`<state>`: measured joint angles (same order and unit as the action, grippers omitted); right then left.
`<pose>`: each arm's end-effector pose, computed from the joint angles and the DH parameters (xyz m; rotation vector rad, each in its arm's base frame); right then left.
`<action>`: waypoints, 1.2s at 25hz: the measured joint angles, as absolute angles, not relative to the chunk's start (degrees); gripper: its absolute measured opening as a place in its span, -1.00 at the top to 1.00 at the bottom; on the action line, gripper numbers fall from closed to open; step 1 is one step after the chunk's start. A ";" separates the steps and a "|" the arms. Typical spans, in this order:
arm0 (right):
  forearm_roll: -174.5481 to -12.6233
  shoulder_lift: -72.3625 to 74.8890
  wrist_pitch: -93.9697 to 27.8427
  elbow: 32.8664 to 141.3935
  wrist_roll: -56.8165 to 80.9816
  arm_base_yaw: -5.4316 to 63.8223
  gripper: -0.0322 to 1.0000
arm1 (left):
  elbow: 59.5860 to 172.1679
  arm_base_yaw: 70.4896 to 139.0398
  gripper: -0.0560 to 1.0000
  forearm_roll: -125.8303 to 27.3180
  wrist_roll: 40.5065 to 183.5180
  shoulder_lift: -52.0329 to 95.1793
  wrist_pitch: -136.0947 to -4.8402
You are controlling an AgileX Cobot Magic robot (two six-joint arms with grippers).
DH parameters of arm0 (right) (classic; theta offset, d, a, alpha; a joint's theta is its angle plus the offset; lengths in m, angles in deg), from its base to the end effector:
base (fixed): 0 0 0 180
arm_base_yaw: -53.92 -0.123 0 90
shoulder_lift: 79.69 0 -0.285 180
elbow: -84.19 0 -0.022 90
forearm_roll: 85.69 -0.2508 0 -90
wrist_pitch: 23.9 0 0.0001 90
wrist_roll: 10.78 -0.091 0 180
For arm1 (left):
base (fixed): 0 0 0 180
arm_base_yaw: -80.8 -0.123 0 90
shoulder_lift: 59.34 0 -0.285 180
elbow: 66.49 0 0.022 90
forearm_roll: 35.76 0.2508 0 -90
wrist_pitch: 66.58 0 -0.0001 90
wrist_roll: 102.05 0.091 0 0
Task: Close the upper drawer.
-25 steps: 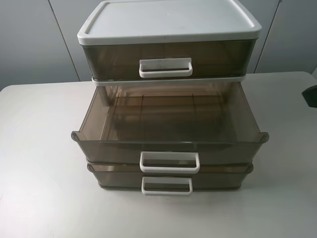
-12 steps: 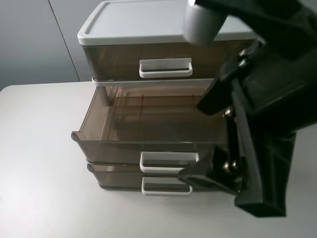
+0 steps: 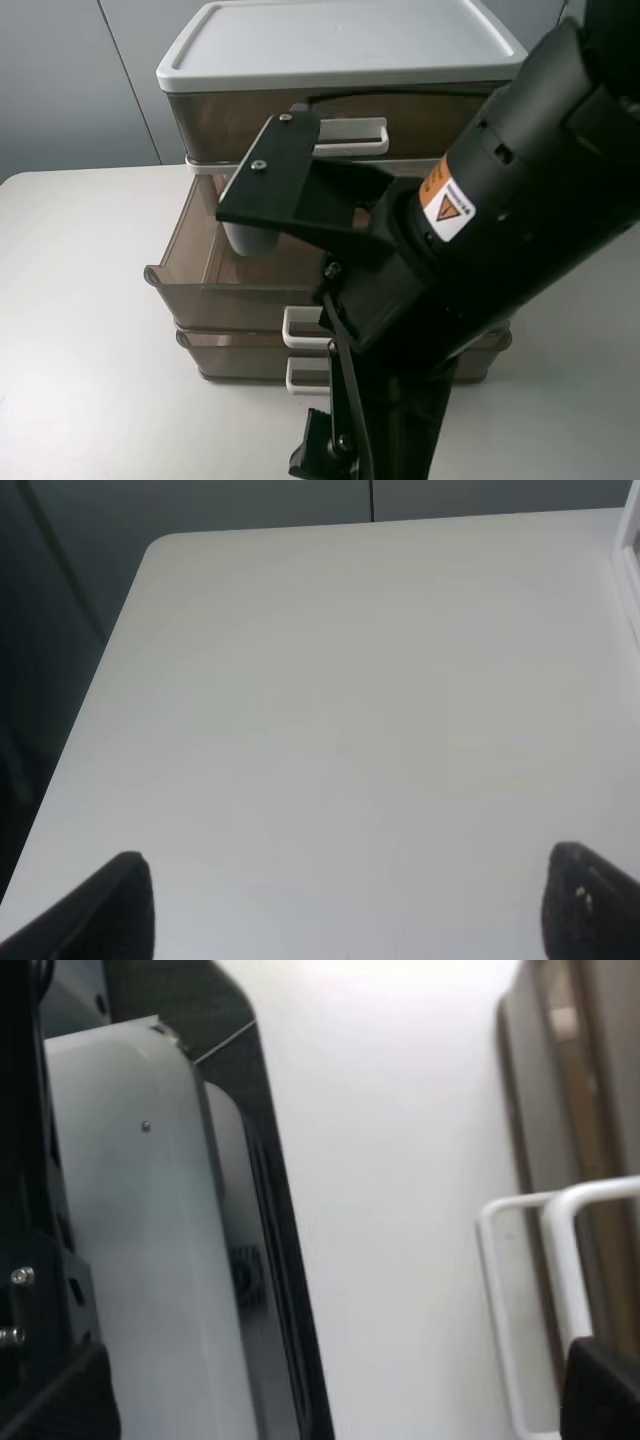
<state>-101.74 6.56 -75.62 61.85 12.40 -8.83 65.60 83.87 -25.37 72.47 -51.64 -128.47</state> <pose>0.1003 0.2380 0.2652 -1.8032 2.2214 0.5057 -0.0072 0.0149 0.2800 -0.0548 2.0389 0.1237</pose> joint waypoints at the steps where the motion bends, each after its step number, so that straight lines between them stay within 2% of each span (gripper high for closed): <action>1: -101.86 7.73 -75.48 61.85 12.91 -8.83 -0.36 | 65.60 83.87 -0.51 -25.37 72.47 -51.64 -128.47; 15: -103.74 17.44 -74.61 61.85 18.58 -8.24 -0.36 | 65.60 83.87 -0.51 -25.37 72.47 -51.64 -128.47; 26: -83.68 17.81 -69.27 61.88 7.41 -5.63 -0.35 | 65.60 83.87 -0.51 -25.37 72.47 -51.64 -128.47; 30: -81.72 17.81 -69.12 61.88 6.41 -5.24 -0.35 | 65.60 83.87 -0.51 -25.37 72.47 -51.64 -128.47</action>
